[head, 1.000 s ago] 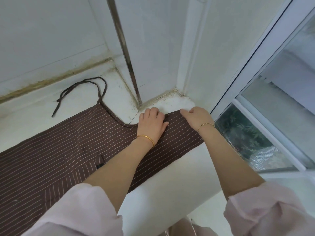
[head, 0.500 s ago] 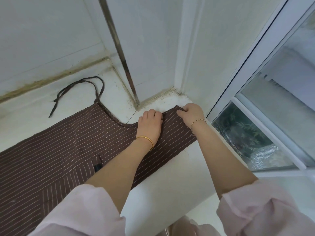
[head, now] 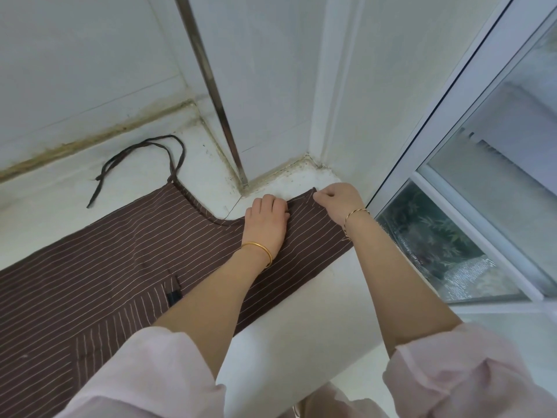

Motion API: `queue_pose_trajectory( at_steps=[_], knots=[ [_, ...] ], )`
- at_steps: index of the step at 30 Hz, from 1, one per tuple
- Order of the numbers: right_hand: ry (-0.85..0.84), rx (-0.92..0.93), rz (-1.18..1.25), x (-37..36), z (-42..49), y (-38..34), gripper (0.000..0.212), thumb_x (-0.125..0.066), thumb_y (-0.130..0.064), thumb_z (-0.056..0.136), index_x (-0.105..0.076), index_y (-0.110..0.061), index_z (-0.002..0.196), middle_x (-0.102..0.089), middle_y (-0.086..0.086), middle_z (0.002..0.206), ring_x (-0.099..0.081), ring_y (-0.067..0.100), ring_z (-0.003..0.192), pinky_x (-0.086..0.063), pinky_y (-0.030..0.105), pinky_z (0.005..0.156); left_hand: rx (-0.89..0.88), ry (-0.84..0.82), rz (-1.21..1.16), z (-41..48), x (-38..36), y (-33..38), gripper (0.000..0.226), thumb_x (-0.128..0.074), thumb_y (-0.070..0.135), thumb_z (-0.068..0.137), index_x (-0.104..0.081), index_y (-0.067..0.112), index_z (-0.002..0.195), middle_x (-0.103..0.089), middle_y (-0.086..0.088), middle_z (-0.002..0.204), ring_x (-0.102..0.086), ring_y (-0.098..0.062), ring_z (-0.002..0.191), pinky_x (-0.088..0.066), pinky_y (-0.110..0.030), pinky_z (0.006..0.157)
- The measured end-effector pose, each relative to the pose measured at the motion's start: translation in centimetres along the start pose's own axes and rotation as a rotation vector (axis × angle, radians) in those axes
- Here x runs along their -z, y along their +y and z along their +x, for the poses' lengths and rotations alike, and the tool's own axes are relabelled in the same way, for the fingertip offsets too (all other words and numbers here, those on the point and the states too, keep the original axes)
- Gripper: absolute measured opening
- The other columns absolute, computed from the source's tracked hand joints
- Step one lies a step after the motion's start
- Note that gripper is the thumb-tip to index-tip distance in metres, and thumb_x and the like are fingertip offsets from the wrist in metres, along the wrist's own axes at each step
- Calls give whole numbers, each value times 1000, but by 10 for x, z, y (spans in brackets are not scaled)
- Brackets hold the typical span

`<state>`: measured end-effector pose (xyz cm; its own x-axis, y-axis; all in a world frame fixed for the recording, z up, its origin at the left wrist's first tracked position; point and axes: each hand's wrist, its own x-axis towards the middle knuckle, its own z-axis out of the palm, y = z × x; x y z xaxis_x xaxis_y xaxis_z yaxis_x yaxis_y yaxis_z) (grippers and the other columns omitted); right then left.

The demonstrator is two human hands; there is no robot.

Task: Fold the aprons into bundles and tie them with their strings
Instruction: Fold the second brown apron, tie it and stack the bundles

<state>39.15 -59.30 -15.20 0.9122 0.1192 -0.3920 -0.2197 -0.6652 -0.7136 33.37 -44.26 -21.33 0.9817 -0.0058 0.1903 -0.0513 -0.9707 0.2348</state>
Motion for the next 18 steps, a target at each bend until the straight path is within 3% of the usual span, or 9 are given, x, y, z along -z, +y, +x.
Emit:
queue_pose_trajectory(
  at_steps=[2,6,8,11,14,18],
  knots=[
    [93,56,-28,-6,-2,0,40,-48,-18,96,-52,6,65,-38,21,60,-37,32,56,-36,34,60,-11,33,0,0,-1,-1,9,-60,11,85,-59,3,89,-58,-15,92,-52,-33,78,-42,-40,66],
    [252,5,-91,-18,6,9,45,-42,-22,98,-26,-16,56,-27,0,52,-25,17,47,-23,29,49,-53,103,40,-2,-2,-3,15,-48,12,85,-59,2,83,-57,-16,84,-52,-31,67,-44,-35,58],
    [285,-47,-110,-22,9,15,44,-39,-24,99,-30,-16,57,-32,-1,53,-31,16,49,-24,27,49,-63,88,30,-3,-2,-3,6,-62,4,80,-59,0,83,-58,-17,84,-53,-32,67,-45,-35,58],
    [302,-71,-163,-23,11,19,39,-36,-25,100,-38,-16,63,-43,0,63,-41,19,58,-22,27,46,-55,54,20,-4,-1,-4,16,-72,2,74,-59,0,83,-58,-17,84,-53,-32,68,-45,-36,59],
    [343,-71,-284,-27,11,20,30,-33,-29,102,-48,-14,80,-52,6,84,-46,21,64,-22,26,46,-18,68,-61,-5,1,-2,17,-71,2,75,-59,1,87,-58,-16,86,-54,-32,71,-47,-39,62],
    [419,-32,-343,-36,8,24,29,-34,-31,101,-55,-11,99,-60,6,98,-52,21,71,-37,29,57,-87,170,-28,-14,2,1,10,-60,4,80,-59,5,89,-59,-13,95,-54,-29,83,-46,-39,75]
  ],
)
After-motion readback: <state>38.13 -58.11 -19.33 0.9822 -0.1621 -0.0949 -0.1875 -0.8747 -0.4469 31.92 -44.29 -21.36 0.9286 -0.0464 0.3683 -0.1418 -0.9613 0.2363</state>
